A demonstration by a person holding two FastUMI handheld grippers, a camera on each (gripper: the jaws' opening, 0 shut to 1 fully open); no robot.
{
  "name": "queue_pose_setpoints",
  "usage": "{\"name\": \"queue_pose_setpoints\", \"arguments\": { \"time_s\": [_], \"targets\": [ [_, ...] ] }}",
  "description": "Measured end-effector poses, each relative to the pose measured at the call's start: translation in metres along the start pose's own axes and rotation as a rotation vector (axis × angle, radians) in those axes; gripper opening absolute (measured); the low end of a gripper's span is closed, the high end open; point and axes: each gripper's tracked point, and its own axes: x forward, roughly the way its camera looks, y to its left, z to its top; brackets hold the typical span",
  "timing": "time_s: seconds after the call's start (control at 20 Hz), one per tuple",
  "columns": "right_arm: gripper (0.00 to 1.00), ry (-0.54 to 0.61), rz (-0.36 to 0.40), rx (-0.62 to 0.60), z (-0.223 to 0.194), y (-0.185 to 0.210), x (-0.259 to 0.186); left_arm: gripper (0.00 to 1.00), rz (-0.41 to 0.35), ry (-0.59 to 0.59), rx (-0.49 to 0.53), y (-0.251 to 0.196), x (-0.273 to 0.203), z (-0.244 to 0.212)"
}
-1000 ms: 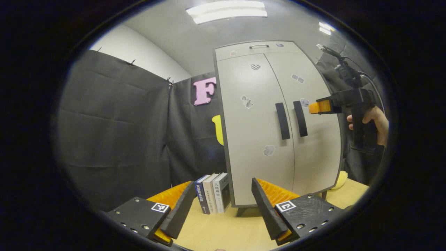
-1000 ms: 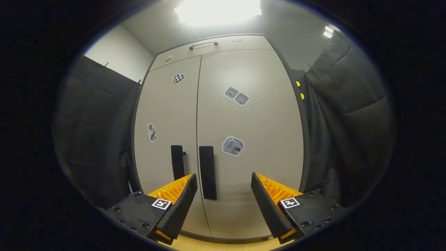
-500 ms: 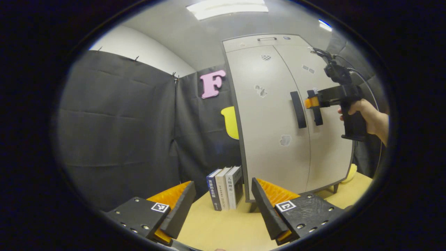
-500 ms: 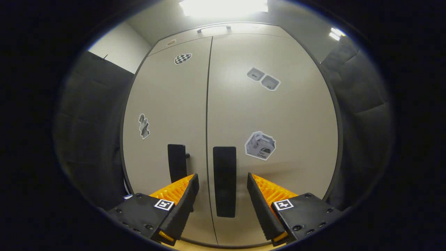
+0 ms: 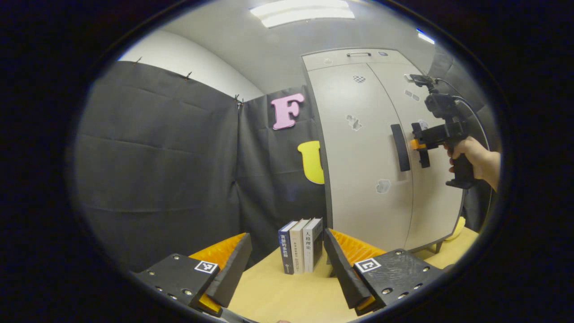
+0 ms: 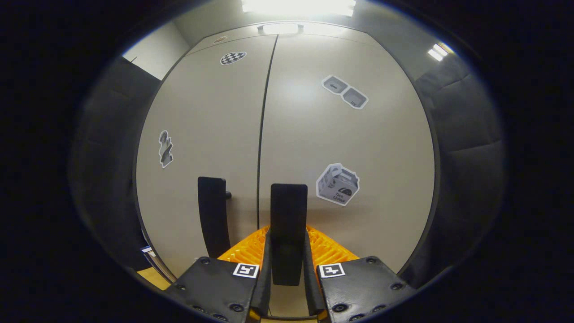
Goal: Open the right door of the double-door shoe cabinet with the right hand, and open the left door with the left hand.
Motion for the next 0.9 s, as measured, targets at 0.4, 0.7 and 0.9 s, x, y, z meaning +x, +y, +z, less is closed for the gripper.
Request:
{"name": "queue_pose_setpoints", "arguments": {
  "time_s": [0.4,0.7,0.9],
  "targets": [
    [0.19,0.058,0.068,0.022,-0.001,0.000,-0.006,0.94,0.006,-0.029,0.001,0.004,-0.013,0.016],
    [0.07,0.070,0.132,0.036,-0.002,0.000,-0.030,0.94,0.024,-0.057,0.018,0.009,-0.029,0.029],
    [0.10,0.087,0.200,0.045,0.000,-0.009,-0.058,0.94,0.014,-0.066,0.019,0.000,-0.037,0.035]
  ]
}}
